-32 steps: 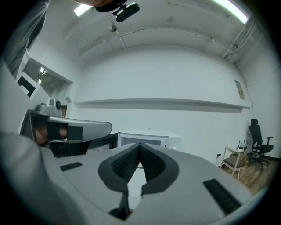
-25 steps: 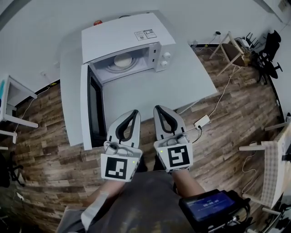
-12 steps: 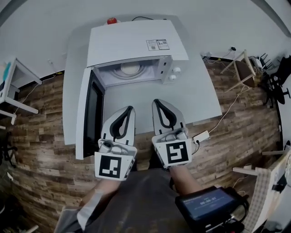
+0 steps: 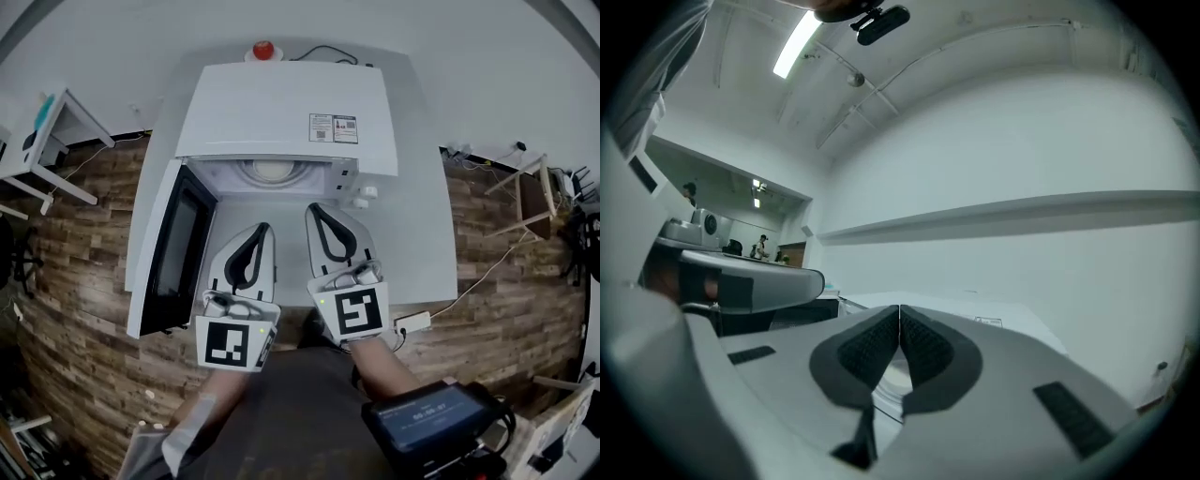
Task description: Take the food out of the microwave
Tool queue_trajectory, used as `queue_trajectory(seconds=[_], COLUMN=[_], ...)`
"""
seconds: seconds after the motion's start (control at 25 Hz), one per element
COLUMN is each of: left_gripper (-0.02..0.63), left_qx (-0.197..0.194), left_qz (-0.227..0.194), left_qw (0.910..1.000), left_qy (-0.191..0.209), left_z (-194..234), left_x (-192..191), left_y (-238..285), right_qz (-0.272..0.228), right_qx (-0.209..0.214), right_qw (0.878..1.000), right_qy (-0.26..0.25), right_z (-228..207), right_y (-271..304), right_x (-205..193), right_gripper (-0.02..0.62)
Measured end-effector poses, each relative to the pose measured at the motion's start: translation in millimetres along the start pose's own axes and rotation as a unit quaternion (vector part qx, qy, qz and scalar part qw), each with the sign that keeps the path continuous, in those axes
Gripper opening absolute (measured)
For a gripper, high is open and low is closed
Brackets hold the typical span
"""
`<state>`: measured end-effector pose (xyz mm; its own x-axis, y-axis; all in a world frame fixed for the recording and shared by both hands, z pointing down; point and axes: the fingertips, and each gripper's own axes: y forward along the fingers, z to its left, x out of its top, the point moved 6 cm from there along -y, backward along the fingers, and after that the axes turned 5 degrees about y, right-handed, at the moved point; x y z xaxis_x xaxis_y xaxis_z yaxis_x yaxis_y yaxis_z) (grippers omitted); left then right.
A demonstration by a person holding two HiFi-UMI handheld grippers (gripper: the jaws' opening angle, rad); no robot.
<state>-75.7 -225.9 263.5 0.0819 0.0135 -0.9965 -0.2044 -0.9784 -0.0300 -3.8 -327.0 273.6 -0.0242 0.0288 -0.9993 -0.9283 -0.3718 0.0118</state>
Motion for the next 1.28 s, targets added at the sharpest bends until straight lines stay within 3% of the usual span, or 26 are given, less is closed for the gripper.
queue_trajectory(seconds=[0.28, 0.52, 0.92, 1.08, 1.28], left_gripper=[0.006, 0.006, 0.006, 0.006, 0.006], left_qx=[0.055, 0.096, 0.109, 0.097, 0.089], left_qz=[0.013, 0.021, 0.022, 0.035, 0.042], left_qw=[0.9983, 0.9951, 0.9936, 0.9942, 0.9946], left_qy=[0.017, 0.001, -0.018, -0.03, -0.031], left_z=[-0.7, 23.5, 62.1, 68.7, 78.5], left_x=[0.5, -14.3, -56.5, -73.8, -100.0], left_y=[19.4, 25.7, 39.1, 47.9, 59.1], right_qz=[0.013, 0.033, 0.079, 0.093, 0.104], right_qx=[0.05, 0.076, 0.071, 0.073, 0.06], right_qw=[0.999, 0.997, 0.994, 0.993, 0.993], right_qy=[0.014, 0.011, 0.01, -0.016, -0.005], right_z=[-22.6, -19.8, -11.5, -7.1, -4.5], right_y=[23.8, 44.6, 84.0, 99.3, 108.2], right_x=[-15.2, -30.1, -70.0, -82.5, -111.9], right_gripper=[0.009, 0.009, 0.009, 0.011, 0.012])
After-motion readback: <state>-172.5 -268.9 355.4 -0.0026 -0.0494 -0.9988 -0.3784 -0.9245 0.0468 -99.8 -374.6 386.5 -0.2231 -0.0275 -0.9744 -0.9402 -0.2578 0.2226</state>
